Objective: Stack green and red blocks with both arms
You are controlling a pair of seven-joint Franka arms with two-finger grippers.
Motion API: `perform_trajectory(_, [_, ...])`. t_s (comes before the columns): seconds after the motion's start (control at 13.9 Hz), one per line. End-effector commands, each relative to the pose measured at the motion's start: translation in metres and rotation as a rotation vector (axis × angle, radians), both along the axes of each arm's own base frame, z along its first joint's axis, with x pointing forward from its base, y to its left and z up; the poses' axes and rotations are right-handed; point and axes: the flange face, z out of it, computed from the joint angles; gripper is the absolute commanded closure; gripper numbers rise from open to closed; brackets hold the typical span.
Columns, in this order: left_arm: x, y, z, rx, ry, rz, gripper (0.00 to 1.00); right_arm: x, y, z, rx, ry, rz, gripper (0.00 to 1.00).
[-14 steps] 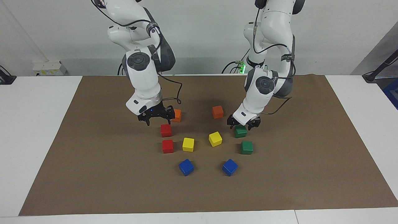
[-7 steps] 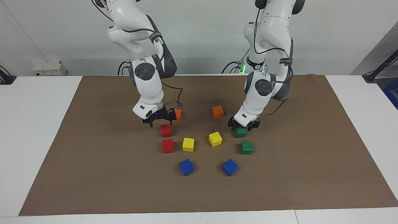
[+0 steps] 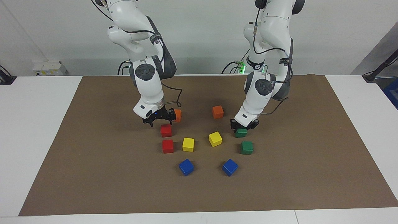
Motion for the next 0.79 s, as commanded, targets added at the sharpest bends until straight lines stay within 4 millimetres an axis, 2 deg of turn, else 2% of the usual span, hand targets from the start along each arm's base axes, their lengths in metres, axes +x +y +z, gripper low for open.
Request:
perform_trajectory(0.0, [0.000, 0.008, 0.012, 0.002, -0.012, 0.018, 1.00, -0.001, 0.009, -0.009, 0.009, -0.016, -0.019, 0.03])
perform_trajectory(0.07, [0.003, 0.018, 0.023, 0.002, -0.009, 0.030, 1.00, -0.002, 0.013, -0.013, 0.009, -0.015, -0.013, 0.03])
perform_trajectory(0.14, [0.007, 0.036, 0.040, 0.002, -0.008, 0.052, 1.00, -0.003, 0.015, -0.017, 0.008, -0.012, -0.012, 0.03])
perform_trajectory(0.22, [0.010, 0.060, 0.059, 0.001, -0.008, 0.069, 1.00, -0.001, 0.014, -0.018, 0.010, -0.017, -0.013, 0.03])
perform_trajectory(0.36, [0.015, 0.108, 0.081, 0.004, 0.003, 0.092, 1.00, -0.001, 0.015, -0.025, 0.010, -0.013, -0.010, 0.03])
perform_trajectory(0.51, [0.020, 0.167, 0.091, 0.005, 0.011, 0.054, 1.00, 0.000, 0.014, -0.029, 0.011, -0.015, -0.012, 0.03])
perform_trajectory(0.65, [0.021, 0.228, 0.092, 0.004, 0.016, 0.031, 1.00, 0.001, 0.014, -0.032, 0.012, -0.017, -0.014, 0.03])
perform_trajectory(0.72, [0.019, 0.249, 0.090, 0.003, 0.018, 0.031, 1.00, 0.001, 0.014, -0.034, 0.014, -0.019, -0.014, 0.03])
